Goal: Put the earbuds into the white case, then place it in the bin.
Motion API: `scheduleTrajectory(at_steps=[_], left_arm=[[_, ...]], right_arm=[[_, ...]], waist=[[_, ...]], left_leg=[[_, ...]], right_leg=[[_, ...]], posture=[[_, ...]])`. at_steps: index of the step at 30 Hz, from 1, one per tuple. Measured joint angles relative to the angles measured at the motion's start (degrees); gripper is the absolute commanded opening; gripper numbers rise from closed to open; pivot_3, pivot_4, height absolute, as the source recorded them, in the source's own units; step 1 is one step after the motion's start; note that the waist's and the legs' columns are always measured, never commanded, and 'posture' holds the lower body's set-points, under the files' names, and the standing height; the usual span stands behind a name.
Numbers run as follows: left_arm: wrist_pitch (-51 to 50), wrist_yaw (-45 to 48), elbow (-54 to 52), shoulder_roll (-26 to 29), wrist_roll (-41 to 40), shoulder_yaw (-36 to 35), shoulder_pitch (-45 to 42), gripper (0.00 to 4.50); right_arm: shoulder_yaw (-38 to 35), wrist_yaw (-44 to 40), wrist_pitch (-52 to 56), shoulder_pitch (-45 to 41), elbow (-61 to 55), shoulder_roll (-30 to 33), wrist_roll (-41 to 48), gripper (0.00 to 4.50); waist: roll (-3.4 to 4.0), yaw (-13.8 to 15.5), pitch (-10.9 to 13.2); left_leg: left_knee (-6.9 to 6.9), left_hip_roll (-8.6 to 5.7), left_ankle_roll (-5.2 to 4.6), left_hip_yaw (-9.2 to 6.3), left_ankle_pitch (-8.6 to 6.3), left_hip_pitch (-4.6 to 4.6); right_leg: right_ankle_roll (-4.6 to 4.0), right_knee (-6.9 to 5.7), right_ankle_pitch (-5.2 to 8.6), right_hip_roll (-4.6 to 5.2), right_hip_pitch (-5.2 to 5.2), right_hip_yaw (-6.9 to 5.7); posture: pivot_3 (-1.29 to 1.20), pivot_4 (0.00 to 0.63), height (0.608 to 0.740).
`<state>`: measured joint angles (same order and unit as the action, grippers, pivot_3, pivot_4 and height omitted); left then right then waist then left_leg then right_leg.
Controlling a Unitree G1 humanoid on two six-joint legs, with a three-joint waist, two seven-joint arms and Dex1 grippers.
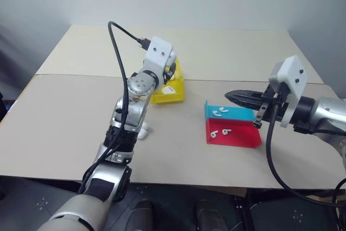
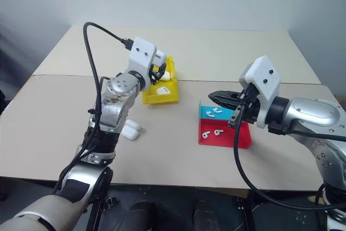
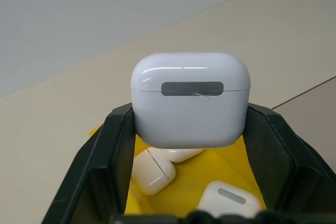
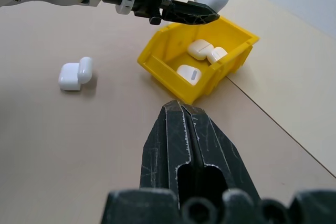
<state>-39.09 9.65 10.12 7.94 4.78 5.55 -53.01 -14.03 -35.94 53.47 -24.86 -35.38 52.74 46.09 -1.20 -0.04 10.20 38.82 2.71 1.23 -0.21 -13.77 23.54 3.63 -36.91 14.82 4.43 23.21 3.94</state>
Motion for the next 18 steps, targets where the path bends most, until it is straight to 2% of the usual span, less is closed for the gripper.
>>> scheduleTrajectory(at_steps=[2, 3, 9, 11, 13, 15, 18], left_arm=[[0.4, -0.7, 3.3, -0.1, 0.0, -0.1, -0.9, 4.37], [0.4, -1.0, 4.7, -0.3, -0.3, -0.6, -1.4, 4.46], [4.4, -1.5, 8.2, -1.3, -2.3, -3.9, -3.4, 4.46], [7.6, -1.2, 7.6, -4.3, -7.9, -9.5, -3.4, 4.46], [7.6, 2.2, 4.8, -6.3, -18.0, -16.8, -3.2, 4.46], [8.4, 5.8, 0.7, -4.6, -22.3, -19.0, -1.7, 4.46], [8.7, 11.8, -6.3, -0.1, -25.1, -17.6, 4.4, 4.46]], right_arm=[[0.0, 0.2, 0.0, 0.1, 0.0, 0.0, 0.0, 0.00], [-0.1, 0.3, 0.0, 0.4, -0.1, 0.0, 0.1, 0.00], [-0.2, 1.3, 0.7, 1.6, -0.2, 0.8, 0.1, 0.00], [-0.2, 1.4, 0.7, 1.6, -0.2, 0.8, 0.1, 0.00], [-0.2, 1.4, 0.7, 1.6, -0.4, 0.8, 0.1, 0.00], [-0.3, 1.3, 0.7, 2.0, -0.4, 0.9, -0.1, 0.00], [-1.1, -2.0, -3.0, 7.2, -0.9, 2.8, -2.6, 0.00]], waist=[[0.00, -0.1, 0.0], [-0.01, 0.0, 0.0], [-0.01, 0.0, 0.0], [-0.01, 0.1, 0.0], [-0.01, -0.1, 0.0], [0.00, -0.6, 0.0], [0.01, -0.7, 0.0]], left_leg=[[0.00, 0.00, 0.00, 0.00, 0.00, 0.01], [0.01, 0.00, 0.00, 0.00, 0.00, 0.01], [0.01, 0.00, 0.00, 0.00, 0.00, 0.04], [0.02, 0.01, 0.00, 0.00, 0.00, 0.08], [0.01, 0.01, 0.00, 0.01, 0.00, 0.09], [-0.02, 0.01, 0.00, 0.00, 0.00, 0.03], [-0.02, 0.01, 0.01, 0.00, 0.01, -0.04]], right_leg=[[0.00, 0.00, 0.00, 0.00, 0.01, 0.00], [0.00, -0.01, 0.00, 0.00, 0.01, 0.00], [0.00, 0.00, 0.00, 0.01, 0.01, 0.00], [0.00, 0.01, 0.00, 0.02, 0.03, -0.02], [0.00, 0.00, 0.00, 0.02, 0.05, -0.02], [0.00, -0.04, 0.00, 0.01, 0.05, 0.00], [0.00, -0.04, 0.00, 0.01, -0.02, 0.00]], posture=[[0.00, 0.150, 0.740], [0.00, 0.150, 0.740], [0.00, 0.150, 0.740], [0.00, 0.150, 0.740], [0.00, 0.150, 0.740], [0.00, 0.150, 0.740], [0.00, 0.150, 0.740]])
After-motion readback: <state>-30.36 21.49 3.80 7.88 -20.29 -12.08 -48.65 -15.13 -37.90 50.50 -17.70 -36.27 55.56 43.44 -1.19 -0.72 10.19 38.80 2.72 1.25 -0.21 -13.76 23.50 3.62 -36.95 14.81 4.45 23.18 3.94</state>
